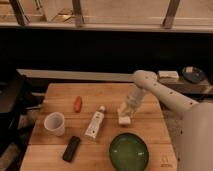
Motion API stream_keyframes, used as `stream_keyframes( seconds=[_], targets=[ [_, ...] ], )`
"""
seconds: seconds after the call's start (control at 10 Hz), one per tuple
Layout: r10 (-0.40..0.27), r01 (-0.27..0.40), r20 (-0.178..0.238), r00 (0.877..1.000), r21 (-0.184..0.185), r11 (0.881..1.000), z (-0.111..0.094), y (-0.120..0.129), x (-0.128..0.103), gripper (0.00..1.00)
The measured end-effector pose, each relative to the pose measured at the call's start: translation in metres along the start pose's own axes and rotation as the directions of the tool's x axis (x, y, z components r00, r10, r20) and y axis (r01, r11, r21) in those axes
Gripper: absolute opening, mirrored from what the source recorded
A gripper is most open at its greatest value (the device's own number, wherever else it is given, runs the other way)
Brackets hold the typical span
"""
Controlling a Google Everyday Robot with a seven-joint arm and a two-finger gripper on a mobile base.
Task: Wipe the white sponge on the table
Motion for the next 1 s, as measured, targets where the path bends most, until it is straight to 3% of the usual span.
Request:
stream_keyframes(
  seconds=[0.3, 0.5, 0.8, 1.0],
  targets=[
    [0.122, -0.124, 0.040, 0.992, 0.066, 0.990, -0.019, -0.065, -0.013, 0.00],
    [0.116, -0.124, 0.081, 0.990, 0.100, 0.987, -0.031, -0.074, -0.040, 0.00],
    [0.003, -0.017, 0.118, 0.993, 0.119, 0.993, -0.039, -0.035, -0.082, 0.00],
    [-0.095, 0.088, 0.088, 0.992, 0.080, 0.993, -0.026, 0.008, -0.081, 0.00]
  ],
)
